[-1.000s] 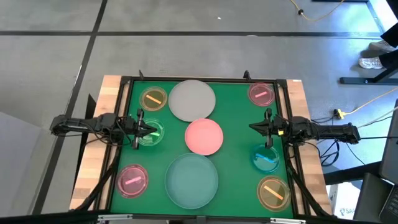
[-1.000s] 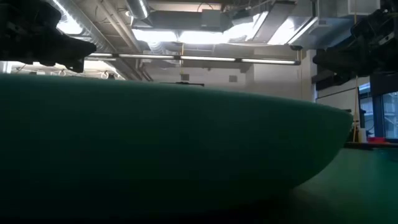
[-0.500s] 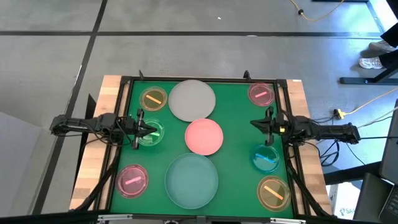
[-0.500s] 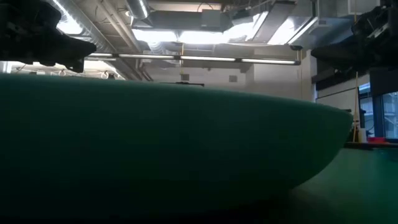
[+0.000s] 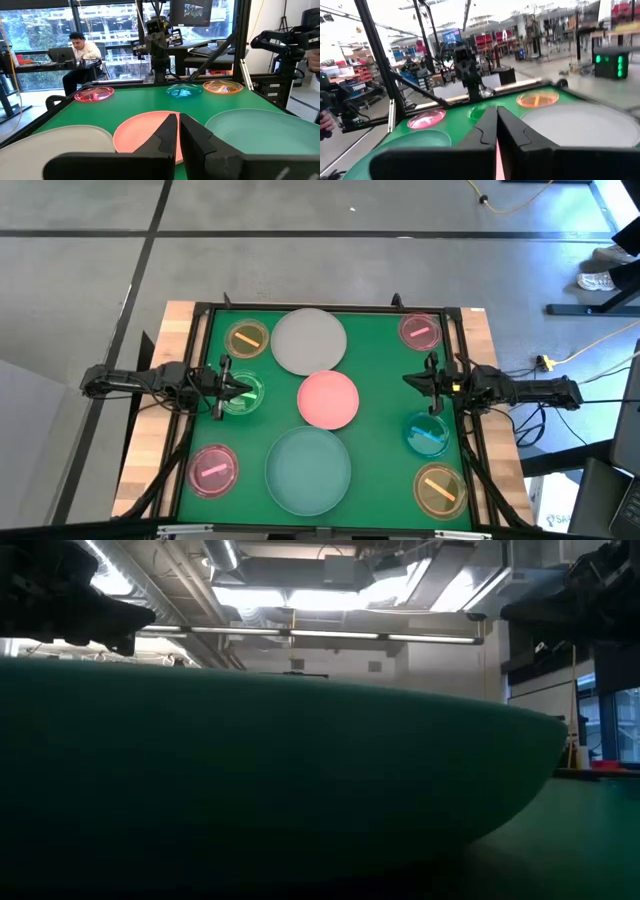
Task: Stack plastic plates
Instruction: Stack the green plate on top of the gray plate
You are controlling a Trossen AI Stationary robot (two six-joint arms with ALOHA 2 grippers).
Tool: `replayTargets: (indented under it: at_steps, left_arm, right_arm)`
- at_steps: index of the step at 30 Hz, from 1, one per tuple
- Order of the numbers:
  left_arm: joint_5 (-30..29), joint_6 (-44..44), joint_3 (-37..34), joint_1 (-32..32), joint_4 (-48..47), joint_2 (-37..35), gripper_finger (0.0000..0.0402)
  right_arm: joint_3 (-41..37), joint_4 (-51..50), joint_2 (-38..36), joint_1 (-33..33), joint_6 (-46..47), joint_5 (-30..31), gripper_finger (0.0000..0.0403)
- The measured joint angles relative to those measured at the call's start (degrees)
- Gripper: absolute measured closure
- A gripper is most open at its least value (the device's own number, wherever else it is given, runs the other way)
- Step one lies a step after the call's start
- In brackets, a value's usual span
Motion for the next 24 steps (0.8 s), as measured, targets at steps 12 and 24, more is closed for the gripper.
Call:
replayTargets:
  at_steps: [12,24]
  left_arm:
    - [0.71,-4.28,0.0,-0.11,15.61,0.06,0.039]
    - [-3.38,-6.84,0.24,-4.89,29.59,16.33,0.039]
  right_arm:
    - [4.76,10.98,24.13,0.0,1.51,-4.04,0.0402]
    - [15.35,19.4,50.68,8.87,-1.97,1.66,0.0402]
